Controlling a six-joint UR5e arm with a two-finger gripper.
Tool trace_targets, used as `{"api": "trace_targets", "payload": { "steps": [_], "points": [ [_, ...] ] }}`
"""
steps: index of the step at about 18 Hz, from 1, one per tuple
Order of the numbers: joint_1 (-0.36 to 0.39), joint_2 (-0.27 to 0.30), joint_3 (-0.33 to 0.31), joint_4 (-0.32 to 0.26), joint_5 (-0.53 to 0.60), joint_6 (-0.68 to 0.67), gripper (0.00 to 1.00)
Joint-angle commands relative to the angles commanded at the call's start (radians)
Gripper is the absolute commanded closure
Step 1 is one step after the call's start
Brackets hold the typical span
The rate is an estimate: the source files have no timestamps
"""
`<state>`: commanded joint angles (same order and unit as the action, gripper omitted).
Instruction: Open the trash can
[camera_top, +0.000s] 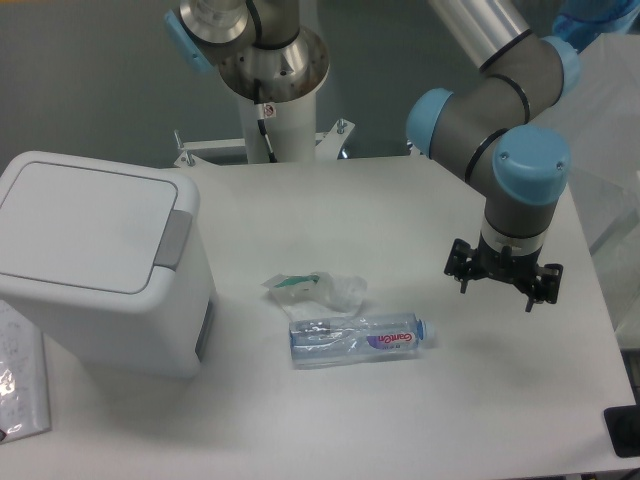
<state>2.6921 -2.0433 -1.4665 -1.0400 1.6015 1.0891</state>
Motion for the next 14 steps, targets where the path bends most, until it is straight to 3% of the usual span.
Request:
{"api": "trace_targets", "payload": {
  "steps": [7,14],
  "points": [
    [-0.012,0.005,-0.024,0.021,-0.011,-0.014,0.0],
    [-0.023,0.008,-0.055,0.087,-0.075,-0.164,0.0]
  ]
}}
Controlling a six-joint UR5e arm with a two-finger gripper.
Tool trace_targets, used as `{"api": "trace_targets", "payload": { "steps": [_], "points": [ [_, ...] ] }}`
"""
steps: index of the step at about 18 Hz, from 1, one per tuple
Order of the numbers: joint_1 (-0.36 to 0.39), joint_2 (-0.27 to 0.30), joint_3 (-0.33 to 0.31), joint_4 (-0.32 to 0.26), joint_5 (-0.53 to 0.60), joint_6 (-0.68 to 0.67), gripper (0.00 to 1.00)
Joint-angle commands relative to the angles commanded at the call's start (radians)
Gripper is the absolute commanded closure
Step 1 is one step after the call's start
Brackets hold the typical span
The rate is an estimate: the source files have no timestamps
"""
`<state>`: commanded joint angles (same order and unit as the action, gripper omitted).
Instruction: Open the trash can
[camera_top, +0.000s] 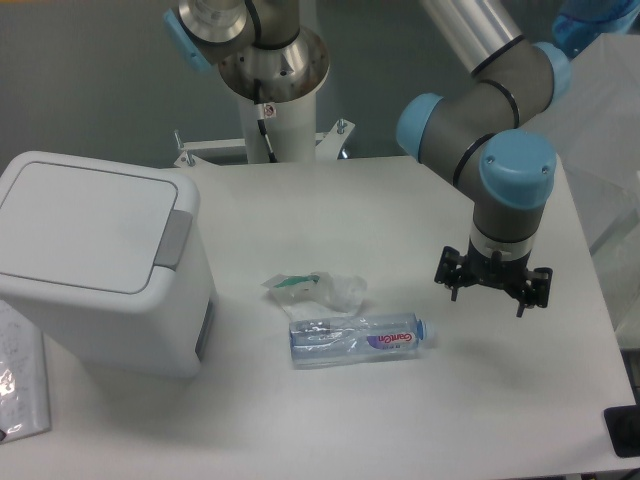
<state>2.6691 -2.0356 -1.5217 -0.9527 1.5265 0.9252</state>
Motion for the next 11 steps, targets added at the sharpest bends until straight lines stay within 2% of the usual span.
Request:
{"api": "trace_targets", "payload": {
  "steps": [3,8,11],
  "points": [
    [-0.003,0.017,-0.011,0.006,-0.072,-0.193,0.0],
    [-0.057,0.025,0.017,0.025,-0.131,-0.282,0.0],
    [-0.074,0.052,0.038,0.025,-0.259,-0.419,0.0]
  ]
}}
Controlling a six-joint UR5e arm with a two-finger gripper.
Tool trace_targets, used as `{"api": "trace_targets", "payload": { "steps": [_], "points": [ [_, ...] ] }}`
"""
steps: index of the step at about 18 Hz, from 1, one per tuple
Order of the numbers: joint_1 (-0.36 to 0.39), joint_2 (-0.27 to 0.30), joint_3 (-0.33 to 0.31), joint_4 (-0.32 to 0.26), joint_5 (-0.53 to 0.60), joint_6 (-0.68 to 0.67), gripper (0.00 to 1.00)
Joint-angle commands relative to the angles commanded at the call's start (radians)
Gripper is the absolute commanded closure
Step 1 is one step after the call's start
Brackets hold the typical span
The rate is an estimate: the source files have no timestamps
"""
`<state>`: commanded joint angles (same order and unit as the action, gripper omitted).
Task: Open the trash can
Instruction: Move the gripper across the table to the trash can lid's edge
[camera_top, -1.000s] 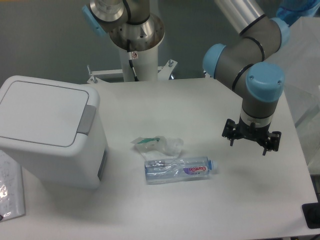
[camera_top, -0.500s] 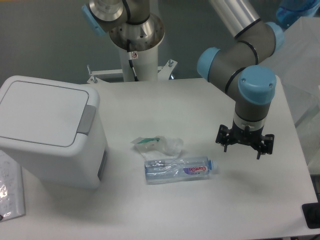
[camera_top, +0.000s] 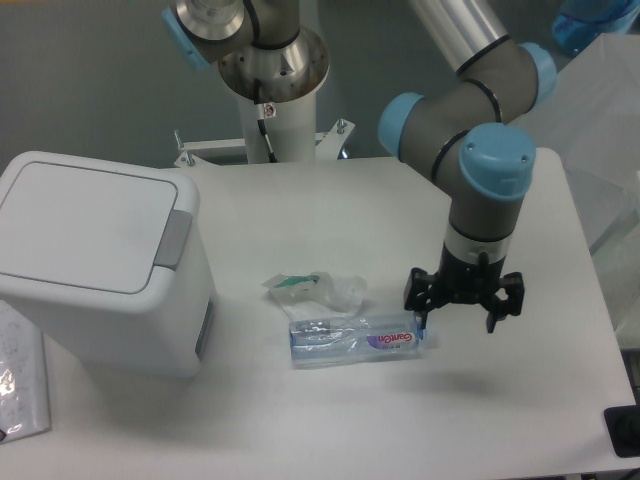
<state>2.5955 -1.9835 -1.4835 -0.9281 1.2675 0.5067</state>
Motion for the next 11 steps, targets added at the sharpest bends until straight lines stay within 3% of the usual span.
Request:
{"api": "trace_targets", "payload": {
  "steps": [4,8,11],
  "points": [
    [-0.023,0.064,0.032,0.002,-0.106,-0.079,0.0],
    [-0.066,0.08,0.097,0.002,-0.172,-0.259,0.0],
    [-0.097,0.109,0.108,0.002,-0.226,-0.3,0.0]
  ]
}}
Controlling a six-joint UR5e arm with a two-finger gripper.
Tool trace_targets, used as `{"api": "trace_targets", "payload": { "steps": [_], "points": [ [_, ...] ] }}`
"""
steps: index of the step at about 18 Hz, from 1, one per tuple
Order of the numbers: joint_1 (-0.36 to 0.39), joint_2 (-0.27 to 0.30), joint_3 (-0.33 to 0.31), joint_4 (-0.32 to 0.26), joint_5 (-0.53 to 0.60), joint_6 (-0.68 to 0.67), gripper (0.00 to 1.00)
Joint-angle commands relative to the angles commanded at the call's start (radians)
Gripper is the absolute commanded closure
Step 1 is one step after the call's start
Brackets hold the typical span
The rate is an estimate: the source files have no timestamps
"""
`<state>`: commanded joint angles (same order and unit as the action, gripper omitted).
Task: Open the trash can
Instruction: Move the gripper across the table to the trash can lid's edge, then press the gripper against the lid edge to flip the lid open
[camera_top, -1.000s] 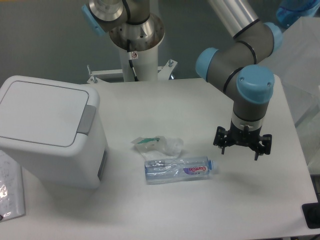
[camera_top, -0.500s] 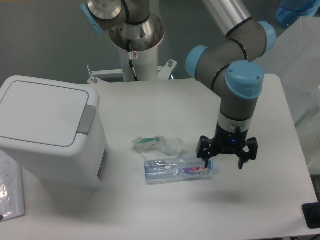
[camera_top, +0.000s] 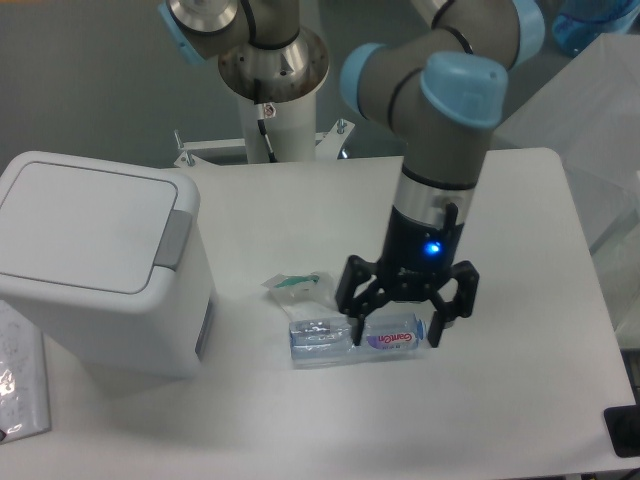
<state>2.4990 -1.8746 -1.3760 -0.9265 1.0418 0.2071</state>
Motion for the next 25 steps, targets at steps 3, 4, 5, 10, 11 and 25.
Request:
{"api": "trace_targets", "payload": {
  "steps": [3,4,5,10,11,25],
  "points": [
    [-0.046,0.032,-0.021,0.0,-0.08,-0.003,0.0],
    [-0.061,0.044,-0.023,-0.002,-0.1,-0.011,0.0],
    [-0.08,0.06,-0.034,-0.003,-0.104,-0.026,0.0],
    [-0.107,0.156,-0.199,0.005,-0.092,0.007,0.0],
    [-0.107,0.172,-0.228,0.005,-0.091,0.03,0.0],
    [-0.106,0.261,-0.348,0.008,-0.005,0.184,0.0]
  ]
}}
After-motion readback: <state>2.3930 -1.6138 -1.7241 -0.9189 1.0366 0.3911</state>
